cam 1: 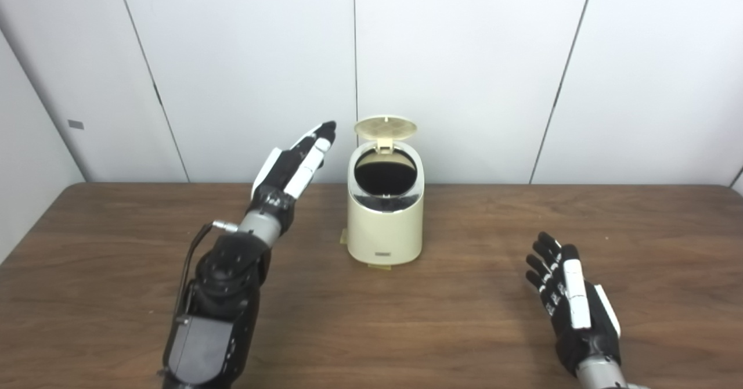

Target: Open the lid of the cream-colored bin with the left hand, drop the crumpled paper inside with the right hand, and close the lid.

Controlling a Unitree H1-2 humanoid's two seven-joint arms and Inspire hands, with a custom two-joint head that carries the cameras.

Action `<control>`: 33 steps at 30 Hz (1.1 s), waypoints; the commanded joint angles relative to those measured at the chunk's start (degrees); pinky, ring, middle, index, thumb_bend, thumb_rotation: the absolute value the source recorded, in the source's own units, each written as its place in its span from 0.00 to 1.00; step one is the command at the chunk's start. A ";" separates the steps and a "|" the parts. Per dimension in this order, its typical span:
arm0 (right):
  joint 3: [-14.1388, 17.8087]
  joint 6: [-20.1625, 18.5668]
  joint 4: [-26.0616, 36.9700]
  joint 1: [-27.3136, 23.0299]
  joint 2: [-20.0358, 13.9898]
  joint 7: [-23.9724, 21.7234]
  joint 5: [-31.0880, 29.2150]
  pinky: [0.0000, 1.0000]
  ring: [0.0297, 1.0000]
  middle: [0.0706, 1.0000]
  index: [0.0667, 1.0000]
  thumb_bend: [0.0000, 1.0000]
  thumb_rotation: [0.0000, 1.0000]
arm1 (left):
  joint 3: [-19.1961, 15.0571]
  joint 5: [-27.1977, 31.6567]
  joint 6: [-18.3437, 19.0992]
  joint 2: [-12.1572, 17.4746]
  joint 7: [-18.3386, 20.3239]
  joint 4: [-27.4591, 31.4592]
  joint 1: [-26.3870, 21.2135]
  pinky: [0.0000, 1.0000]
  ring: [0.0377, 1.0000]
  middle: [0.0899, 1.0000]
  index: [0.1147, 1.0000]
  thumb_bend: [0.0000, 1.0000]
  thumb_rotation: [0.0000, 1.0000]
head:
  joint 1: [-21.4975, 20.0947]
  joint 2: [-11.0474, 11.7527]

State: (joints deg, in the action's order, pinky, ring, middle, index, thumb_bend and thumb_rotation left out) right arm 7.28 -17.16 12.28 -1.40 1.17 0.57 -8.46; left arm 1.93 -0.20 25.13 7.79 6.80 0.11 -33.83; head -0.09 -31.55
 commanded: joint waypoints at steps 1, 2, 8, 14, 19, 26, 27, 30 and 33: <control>-0.43 3.19 1.04 -1.24 -0.22 -0.50 -0.11 0.93 0.91 0.92 0.92 0.59 0.92 | 0.53 -0.73 -1.13 -0.47 -0.25 -0.05 -4.70 0.99 0.99 0.99 0.96 0.56 0.80 | -0.01 -0.05; -0.60 3.23 0.99 -1.17 -0.19 -0.41 0.05 0.93 0.91 0.92 0.91 0.59 0.92 | 0.89 -1.21 -1.39 -0.61 -0.46 -0.52 -5.36 0.99 0.99 0.99 0.96 0.57 0.80 | 0.11 -0.06; -1.44 3.39 0.75 -0.67 0.26 0.30 1.06 0.83 0.88 0.89 0.90 0.59 0.93 | 3.27 -6.02 -3.03 -0.20 -2.22 -2.90 -7.78 0.96 0.96 0.96 0.97 0.58 0.79 | 0.04 -0.04; -2.20 3.21 0.16 -0.83 0.34 0.86 2.06 0.84 0.85 0.88 0.91 0.58 0.95 | 7.21 -14.08 -4.25 2.05 -3.54 -3.66 -8.83 0.88 0.95 0.96 0.94 0.57 0.80 | -0.09 0.08; -2.67 2.54 -0.15 -1.49 0.56 1.40 2.62 0.85 0.84 0.87 0.91 0.60 0.94 | 10.08 -20.07 -4.89 3.83 -3.59 -4.36 -9.54 0.89 0.96 0.97 0.90 0.59 0.86 | -0.41 -0.04; -4.34 2.71 -1.33 -1.57 -0.04 1.43 5.00 0.93 0.87 0.88 0.93 0.61 0.97 | 14.01 -29.27 -8.54 5.71 -5.04 -3.07 -8.61 0.82 0.97 0.94 0.59 0.61 0.79 | -0.76 -0.45; -5.00 3.34 -1.66 -1.54 -0.43 1.38 6.20 0.93 0.87 0.88 0.94 0.62 0.98 | 14.41 -30.63 -8.68 5.87 -5.14 -2.93 -8.47 0.82 0.96 0.94 0.58 0.62 0.78 | -0.85 -0.45; -6.24 4.48 -2.58 -1.71 -0.83 1.63 8.43 0.93 0.88 0.88 0.95 0.65 0.98 | 15.78 -34.63 -9.83 6.50 -6.03 -2.97 -8.08 0.81 0.94 0.92 0.57 0.63 0.77 | -1.35 -0.53; -6.86 4.29 -3.00 -2.05 -0.58 2.57 10.25 0.93 0.88 0.88 0.95 0.65 1.00 | 16.19 -36.14 -10.61 6.55 -5.62 -3.24 -7.76 0.79 0.92 0.90 0.58 0.65 0.78 | -1.61 -0.57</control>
State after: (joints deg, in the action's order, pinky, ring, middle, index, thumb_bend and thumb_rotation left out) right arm 1.12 -13.19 9.39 -1.82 0.38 2.86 0.61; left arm 18.30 -34.82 16.26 13.81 2.30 -4.47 -39.32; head -1.67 -32.08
